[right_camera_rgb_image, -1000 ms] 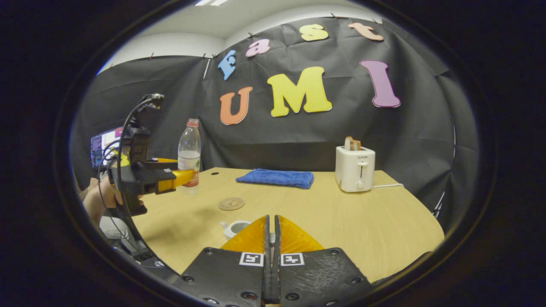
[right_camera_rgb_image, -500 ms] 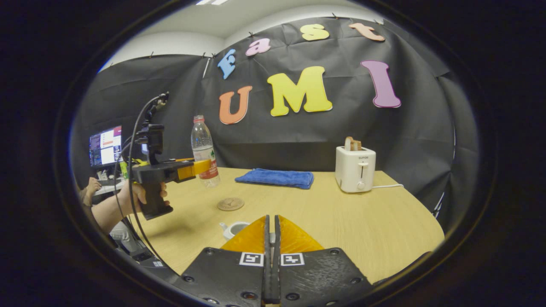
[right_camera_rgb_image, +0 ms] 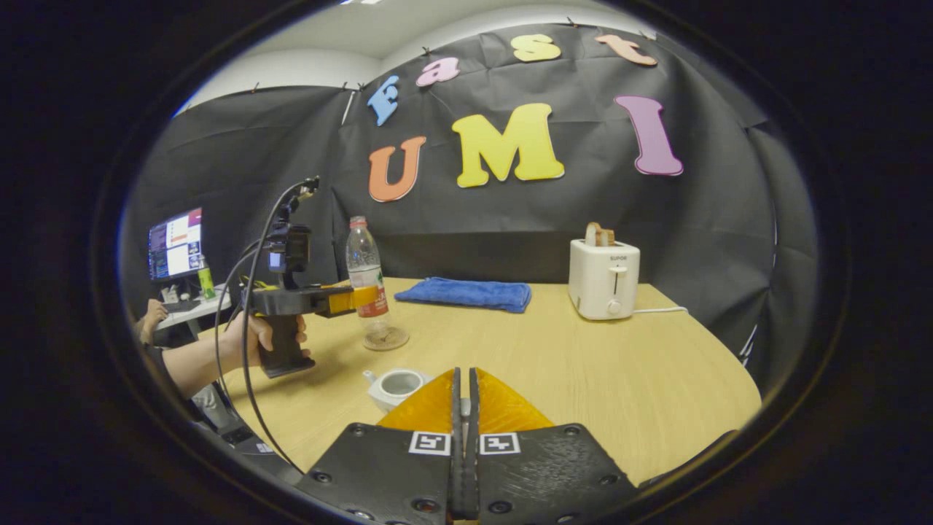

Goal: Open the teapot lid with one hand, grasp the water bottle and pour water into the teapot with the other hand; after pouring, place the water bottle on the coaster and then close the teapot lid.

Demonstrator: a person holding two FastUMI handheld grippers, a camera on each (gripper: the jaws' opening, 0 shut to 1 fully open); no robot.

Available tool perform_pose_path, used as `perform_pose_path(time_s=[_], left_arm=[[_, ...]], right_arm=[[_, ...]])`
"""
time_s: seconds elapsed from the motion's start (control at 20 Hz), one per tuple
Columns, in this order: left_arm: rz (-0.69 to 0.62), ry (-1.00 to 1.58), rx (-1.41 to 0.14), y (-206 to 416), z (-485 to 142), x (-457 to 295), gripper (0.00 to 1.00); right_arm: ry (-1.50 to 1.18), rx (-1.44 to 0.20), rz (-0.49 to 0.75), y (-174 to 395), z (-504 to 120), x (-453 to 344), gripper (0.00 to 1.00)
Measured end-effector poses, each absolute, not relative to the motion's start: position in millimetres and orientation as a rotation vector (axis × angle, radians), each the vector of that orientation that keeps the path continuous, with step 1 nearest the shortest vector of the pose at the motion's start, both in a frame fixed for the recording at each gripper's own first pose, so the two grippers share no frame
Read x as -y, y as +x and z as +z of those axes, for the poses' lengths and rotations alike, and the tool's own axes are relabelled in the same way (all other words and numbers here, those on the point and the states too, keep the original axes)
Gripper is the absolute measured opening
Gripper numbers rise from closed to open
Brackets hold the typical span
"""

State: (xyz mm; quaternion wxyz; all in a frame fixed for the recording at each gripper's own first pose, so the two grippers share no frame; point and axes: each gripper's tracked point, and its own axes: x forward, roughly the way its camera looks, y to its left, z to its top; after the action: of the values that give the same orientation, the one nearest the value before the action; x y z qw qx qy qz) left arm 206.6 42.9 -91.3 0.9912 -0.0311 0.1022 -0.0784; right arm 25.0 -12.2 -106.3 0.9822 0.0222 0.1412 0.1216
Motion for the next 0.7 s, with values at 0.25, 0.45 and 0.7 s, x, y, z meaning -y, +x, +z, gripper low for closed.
perform_pose_path(time_s=[0.25, 0.45, 0.7], left_arm=[[-0.166, -0.053, -0.223, 208.6, -104.7, -37.8, 0.71], [-0.166, -0.064, -0.221, 211.4, -108.4, -35.7, 0.73], [-0.171, -0.070, -0.220, 209.7, -107.8, -34.2, 0.77]], right_arm=[[0.054, -0.295, 0.239, 28.1, -112.0, 16.4, 0.00], [0.056, -0.300, 0.241, 27.4, -114.1, 16.1, 0.00], [0.055, -0.295, 0.235, 27.7, -112.2, 18.1, 0.00]])
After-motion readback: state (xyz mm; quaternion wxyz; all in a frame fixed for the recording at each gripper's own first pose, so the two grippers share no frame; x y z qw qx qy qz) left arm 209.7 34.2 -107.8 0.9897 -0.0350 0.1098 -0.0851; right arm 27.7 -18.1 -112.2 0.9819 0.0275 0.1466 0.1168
